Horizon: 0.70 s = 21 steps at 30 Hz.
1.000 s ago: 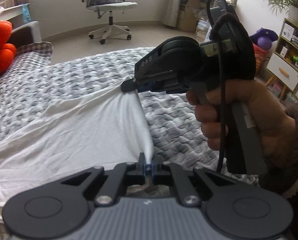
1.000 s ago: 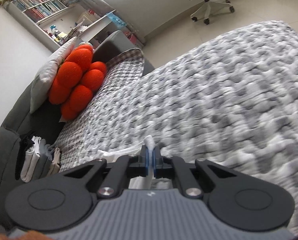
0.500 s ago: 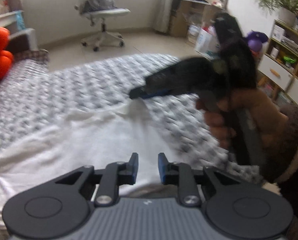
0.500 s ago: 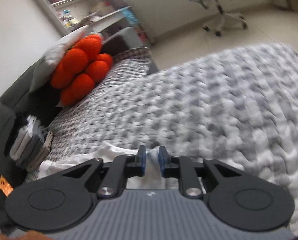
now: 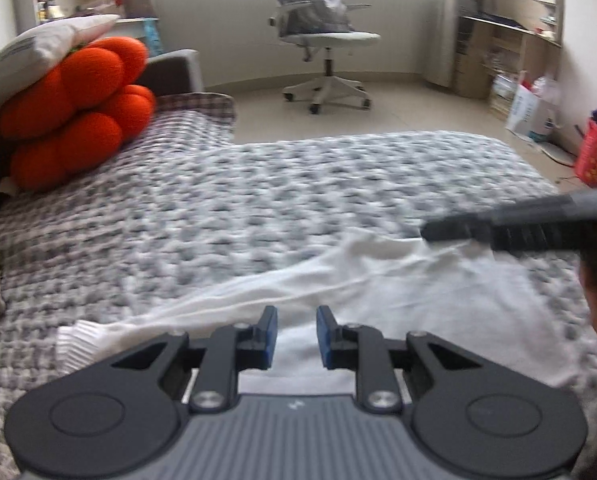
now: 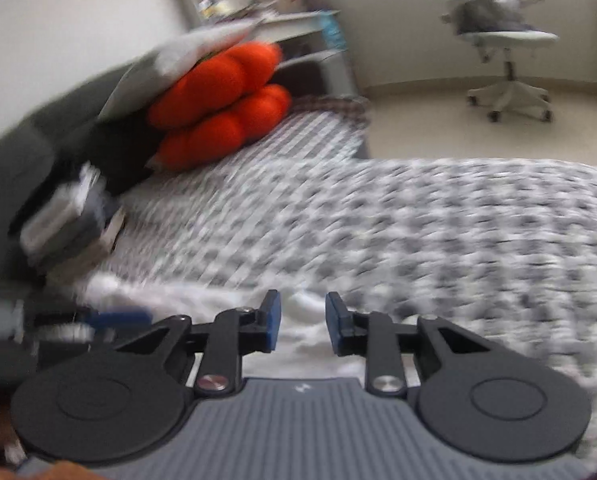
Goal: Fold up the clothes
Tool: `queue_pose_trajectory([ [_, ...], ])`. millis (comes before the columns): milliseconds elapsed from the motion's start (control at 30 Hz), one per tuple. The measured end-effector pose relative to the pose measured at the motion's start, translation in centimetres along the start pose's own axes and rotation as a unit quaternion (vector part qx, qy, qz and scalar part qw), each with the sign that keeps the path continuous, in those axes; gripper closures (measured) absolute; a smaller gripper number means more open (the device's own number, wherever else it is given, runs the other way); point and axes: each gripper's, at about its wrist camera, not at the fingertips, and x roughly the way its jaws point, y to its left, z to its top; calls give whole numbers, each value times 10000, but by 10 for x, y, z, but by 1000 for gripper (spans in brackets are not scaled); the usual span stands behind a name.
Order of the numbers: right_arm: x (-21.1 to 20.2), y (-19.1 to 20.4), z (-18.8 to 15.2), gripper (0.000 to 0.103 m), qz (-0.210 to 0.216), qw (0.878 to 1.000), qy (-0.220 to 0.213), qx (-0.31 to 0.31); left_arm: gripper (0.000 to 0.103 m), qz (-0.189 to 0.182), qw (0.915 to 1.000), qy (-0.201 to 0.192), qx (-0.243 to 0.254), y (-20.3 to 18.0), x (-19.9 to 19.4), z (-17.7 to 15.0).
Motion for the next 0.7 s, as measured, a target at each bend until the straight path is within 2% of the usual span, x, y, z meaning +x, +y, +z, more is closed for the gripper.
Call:
queue_pose_trajectory([
  [100, 21, 14, -6, 74, -6, 9994, 183, -288, 82, 146, 9998, -96, -31, 11, 5, -4],
  [267, 51, 24, -5, 75, 122, 9990, 275, -331, 81, 371, 9989, -283, -67, 26, 13, -12],
  [367, 62, 26, -2, 86, -33, 9983, 226, -530, 80, 506, 9979, -396, -89, 35, 17, -17],
  [533, 67, 11, 5, 99, -227, 9991, 110, -333, 79, 731, 9955, -583, -125, 50, 24, -24],
  [633, 67, 4, 6, 99, -320, 9993, 21, -193, 79, 842, 9945, -549, -293, 61, 25, -23],
  [667, 67, 3, 8, 96, -400, 9990, 7, -202, 79, 860, 9942, -529, -379, 65, 25, -22],
  [700, 68, 3, 9, 86, -479, 9986, -7, -210, 79, 878, 9938, -509, -466, 68, 24, -21],
])
